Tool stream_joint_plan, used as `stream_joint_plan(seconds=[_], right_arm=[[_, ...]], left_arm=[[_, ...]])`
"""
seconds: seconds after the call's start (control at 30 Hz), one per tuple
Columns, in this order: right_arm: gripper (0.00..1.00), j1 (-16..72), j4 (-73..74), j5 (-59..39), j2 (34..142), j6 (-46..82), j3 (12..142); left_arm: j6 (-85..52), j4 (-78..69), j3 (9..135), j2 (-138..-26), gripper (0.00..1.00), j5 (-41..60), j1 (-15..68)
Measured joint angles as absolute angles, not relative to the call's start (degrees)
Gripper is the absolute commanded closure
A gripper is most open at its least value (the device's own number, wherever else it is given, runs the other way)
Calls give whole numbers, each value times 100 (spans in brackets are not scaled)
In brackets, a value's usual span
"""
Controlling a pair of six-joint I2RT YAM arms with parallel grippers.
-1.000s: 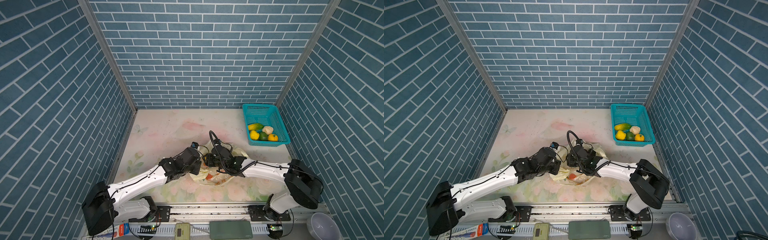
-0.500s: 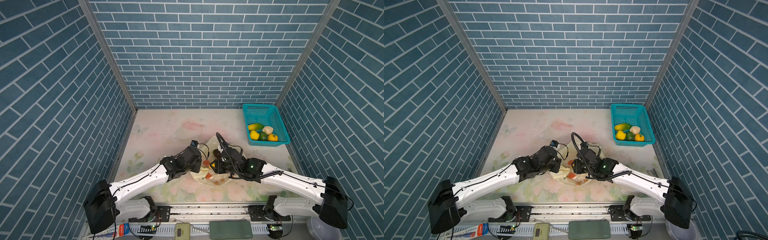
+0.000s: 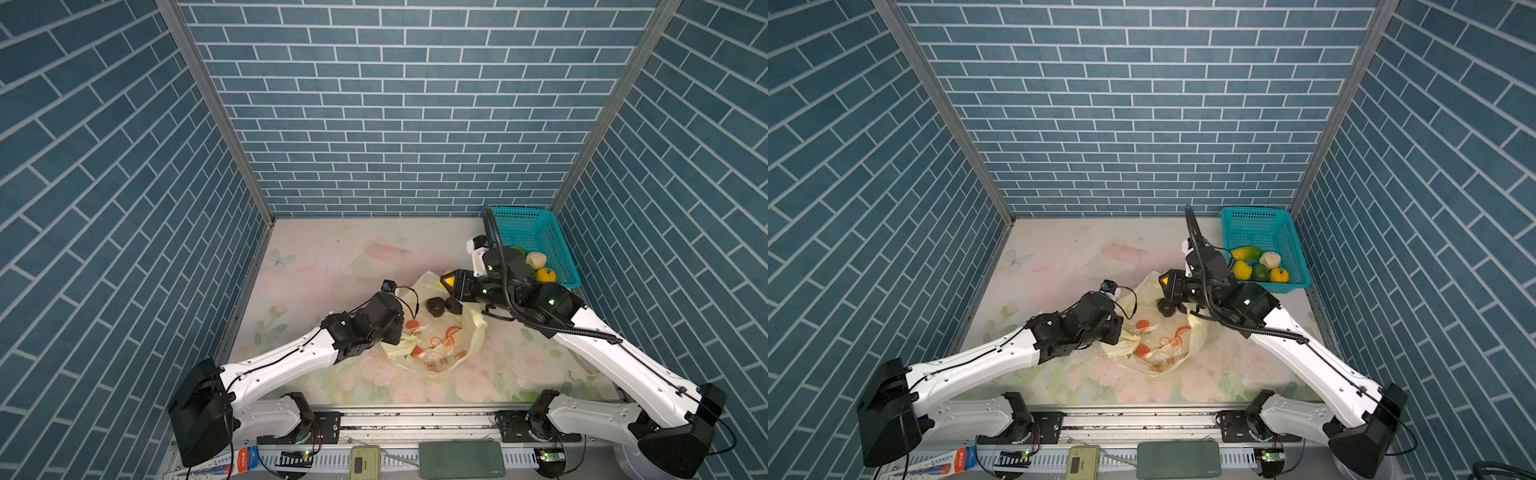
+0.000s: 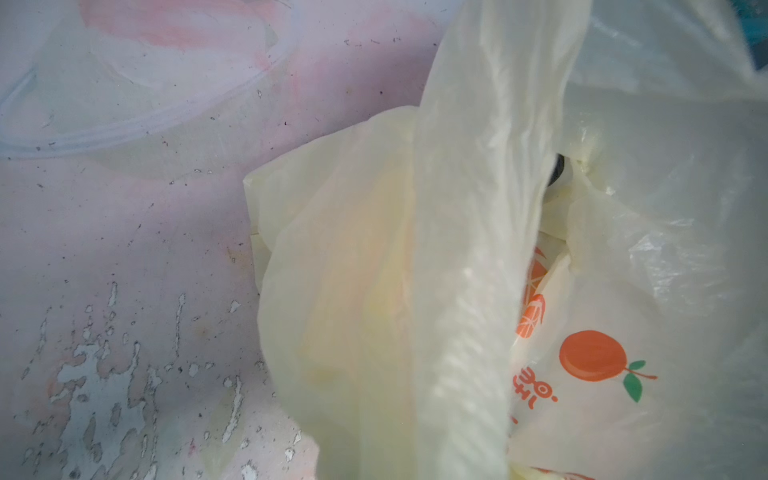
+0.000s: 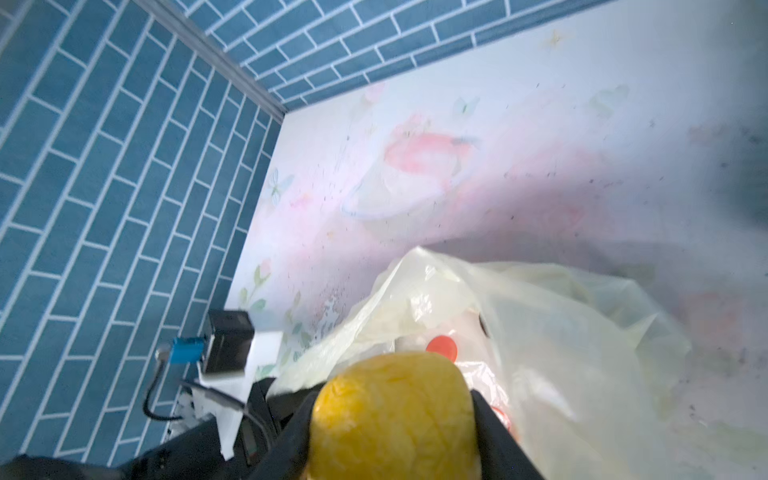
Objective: Untie the knot of the plastic bag and take out the fruit
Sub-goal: 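Lift the yellow fruit out and carry it to the teal basket, then open the right gripper to drop the fruit into the basket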
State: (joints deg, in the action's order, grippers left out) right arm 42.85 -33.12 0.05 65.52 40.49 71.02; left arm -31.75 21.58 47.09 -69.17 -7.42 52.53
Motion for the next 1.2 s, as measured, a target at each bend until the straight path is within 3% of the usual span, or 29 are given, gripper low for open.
stream_joint_plan(seconds=[0.27, 0.47, 0.9, 0.97, 1.1, 1.2], right_arm=[[60, 2453, -3308, -471, 6716, 3555, 7389], [60, 1061, -2674, -779, 7441, 3380, 6963], [59, -12, -1852, -707, 9885, 2860, 7157], [55, -51, -1839, -663, 10082, 2814, 7264], [34, -54, -1841, -423, 10276, 2788, 7448], [25, -54, -1848, -222, 10289, 2696, 7498]], left_arm=[[-3175, 2036, 4709, -6692, 100, -821, 5393], [-3118, 1804, 4709, -6641, 100, -967, 5739], [-3011, 1509, 4696, -6641, 100, -1094, 6080], [-3002, 1503, 4696, -6641, 100, -1096, 6080], [-2974, 1503, 4696, -6641, 100, -1094, 6080], [-2945, 1507, 4696, -6641, 100, -1094, 6080]])
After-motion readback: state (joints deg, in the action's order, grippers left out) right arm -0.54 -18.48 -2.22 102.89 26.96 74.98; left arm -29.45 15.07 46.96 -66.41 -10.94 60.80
